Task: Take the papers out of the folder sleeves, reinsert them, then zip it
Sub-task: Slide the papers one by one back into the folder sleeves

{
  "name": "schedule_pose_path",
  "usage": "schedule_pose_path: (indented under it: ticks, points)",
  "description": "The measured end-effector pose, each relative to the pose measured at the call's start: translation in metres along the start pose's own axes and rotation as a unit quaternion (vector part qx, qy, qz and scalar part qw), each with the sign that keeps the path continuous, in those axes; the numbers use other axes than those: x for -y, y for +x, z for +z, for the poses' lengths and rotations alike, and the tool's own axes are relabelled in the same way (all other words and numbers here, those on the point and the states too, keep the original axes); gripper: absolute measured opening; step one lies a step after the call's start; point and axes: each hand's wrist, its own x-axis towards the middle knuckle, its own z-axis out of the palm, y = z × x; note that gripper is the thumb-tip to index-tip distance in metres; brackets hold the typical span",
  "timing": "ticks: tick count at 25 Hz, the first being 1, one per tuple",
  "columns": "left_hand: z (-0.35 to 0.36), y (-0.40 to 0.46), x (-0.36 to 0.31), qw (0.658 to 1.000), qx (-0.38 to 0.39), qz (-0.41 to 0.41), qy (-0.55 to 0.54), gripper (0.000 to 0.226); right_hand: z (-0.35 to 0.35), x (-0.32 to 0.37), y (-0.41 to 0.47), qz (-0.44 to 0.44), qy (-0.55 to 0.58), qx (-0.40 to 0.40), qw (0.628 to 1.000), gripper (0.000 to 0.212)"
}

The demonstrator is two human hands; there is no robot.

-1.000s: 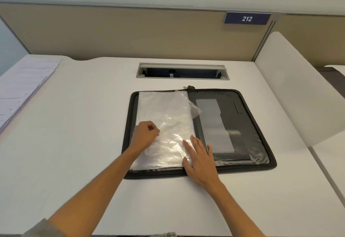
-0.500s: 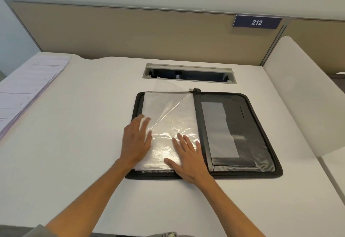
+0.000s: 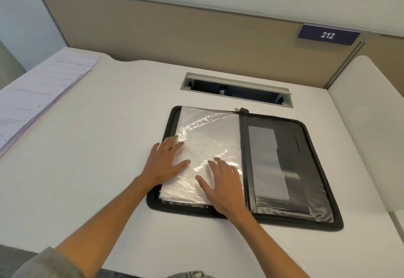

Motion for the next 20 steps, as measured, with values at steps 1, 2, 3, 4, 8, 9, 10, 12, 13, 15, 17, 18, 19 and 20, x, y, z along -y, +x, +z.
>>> schedule_pose_path:
  ticks: [1,2,3,4,8,9,10,12,13,15,17,18,19,20]
  points:
    - [-0.006,0.001,0.007,0.999,-0.039,-0.009,-0.024,0.077,-0.004,0.007,0.012,-0.001,0.020,-0.022,1.000,0.063]
    - [-0.014,0.002,0.016,0.996,-0.069,-0.021,-0.048,0.071,-0.007,0.017,0.025,-0.004,0.043,-0.031,0.999,0.057]
    - [-0.022,0.004,0.025,0.993,-0.089,-0.035,-0.071,0.065,-0.010,0.027,0.039,-0.005,0.070,-0.028,0.997,0.051]
    - [-0.031,0.006,0.036,0.989,-0.104,-0.048,-0.090,0.059,-0.012,0.039,0.052,-0.002,0.099,-0.021,0.995,0.047]
    - [-0.076,0.013,0.097,0.975,-0.168,-0.087,-0.116,0.040,-0.004,0.098,0.107,0.021,0.204,-0.010,0.979,0.030]
    - [-0.088,0.015,0.114,0.972,-0.177,-0.096,-0.121,0.037,0.001,0.114,0.119,0.025,0.222,-0.009,0.975,0.027]
    - [-0.099,0.017,0.133,0.970,-0.183,-0.103,-0.122,0.035,0.007,0.130,0.131,0.028,0.238,-0.006,0.971,0.026]
    - [-0.119,0.019,0.176,0.966,-0.191,-0.121,-0.121,0.033,0.022,0.163,0.157,0.036,0.261,0.010,0.965,0.024]
    - [-0.128,0.020,0.197,0.964,-0.195,-0.130,-0.124,0.032,0.030,0.178,0.169,0.044,0.270,0.022,0.962,0.023]
    - [-0.141,0.023,0.237,0.960,-0.198,-0.142,-0.135,0.031,0.047,0.204,0.193,0.058,0.286,0.052,0.955,0.023]
    - [-0.152,0.029,0.277,0.960,-0.194,-0.148,-0.136,0.030,0.070,0.230,0.221,0.075,0.303,0.079,0.947,0.025]
    - [-0.156,0.032,0.293,0.961,-0.193,-0.148,-0.134,0.030,0.080,0.238,0.232,0.084,0.315,0.091,0.941,0.027]
    - [-0.161,0.037,0.309,0.961,-0.192,-0.150,-0.133,0.030,0.091,0.248,0.246,0.093,0.327,0.105,0.935,0.029]
    - [-0.166,0.044,0.326,0.960,-0.191,-0.154,-0.133,0.029,0.101,0.258,0.261,0.100,0.334,0.123,0.929,0.032]
